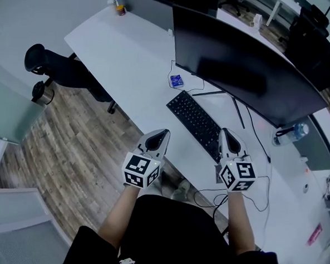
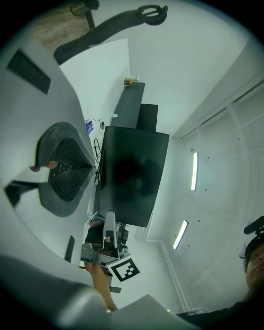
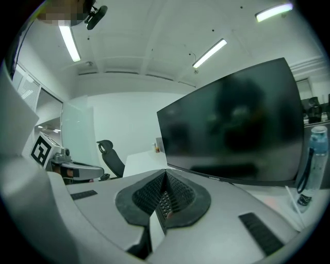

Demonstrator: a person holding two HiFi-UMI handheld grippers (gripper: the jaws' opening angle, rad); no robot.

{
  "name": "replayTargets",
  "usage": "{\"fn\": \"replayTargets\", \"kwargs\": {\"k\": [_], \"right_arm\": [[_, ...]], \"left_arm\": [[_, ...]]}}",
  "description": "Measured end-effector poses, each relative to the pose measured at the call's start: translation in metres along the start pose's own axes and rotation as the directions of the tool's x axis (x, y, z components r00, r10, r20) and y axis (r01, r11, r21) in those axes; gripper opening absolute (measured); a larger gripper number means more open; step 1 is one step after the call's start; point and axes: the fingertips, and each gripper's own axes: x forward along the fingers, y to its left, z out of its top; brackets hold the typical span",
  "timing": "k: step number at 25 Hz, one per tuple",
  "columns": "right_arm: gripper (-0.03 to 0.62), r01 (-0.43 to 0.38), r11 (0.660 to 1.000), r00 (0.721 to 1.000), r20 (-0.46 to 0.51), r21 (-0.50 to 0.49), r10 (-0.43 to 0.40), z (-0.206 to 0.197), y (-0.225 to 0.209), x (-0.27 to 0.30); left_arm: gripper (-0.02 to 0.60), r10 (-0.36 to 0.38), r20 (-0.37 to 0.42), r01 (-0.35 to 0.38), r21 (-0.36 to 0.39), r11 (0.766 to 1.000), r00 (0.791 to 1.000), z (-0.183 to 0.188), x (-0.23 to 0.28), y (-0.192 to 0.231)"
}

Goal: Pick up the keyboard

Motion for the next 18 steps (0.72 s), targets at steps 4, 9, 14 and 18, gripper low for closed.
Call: {"fn": "replayTargets", "kwargs": {"k": [4, 9, 14, 18], "right_arm": [[0.005, 0.053, 0.999, 0.999, 0.000, 0.009, -0.053, 0.003, -0.001, 0.010], [0.005, 0.122, 0.992, 0.993, -0.010, 0.030, -0.121, -0.001, -0.004, 0.019], [0.005, 0.204, 0.978, 0.979, -0.027, 0.048, -0.203, -0.008, -0.015, 0.019], [0.005, 0.275, 0.959, 0.961, -0.042, 0.069, -0.273, -0.016, -0.027, 0.013]], "left_arm": [[0.000, -0.056, -0.016, 0.056, 0.013, 0.998, 0.998, 0.005, 0.013, 0.011], [0.000, -0.130, -0.048, 0.131, 0.022, 0.991, 0.990, 0.006, 0.033, 0.021], [0.000, -0.213, -0.090, 0.217, 0.031, 0.976, 0.973, 0.001, 0.058, 0.023], [0.000, -0.275, -0.123, 0.282, 0.041, 0.959, 0.954, -0.001, 0.079, 0.022]]}}
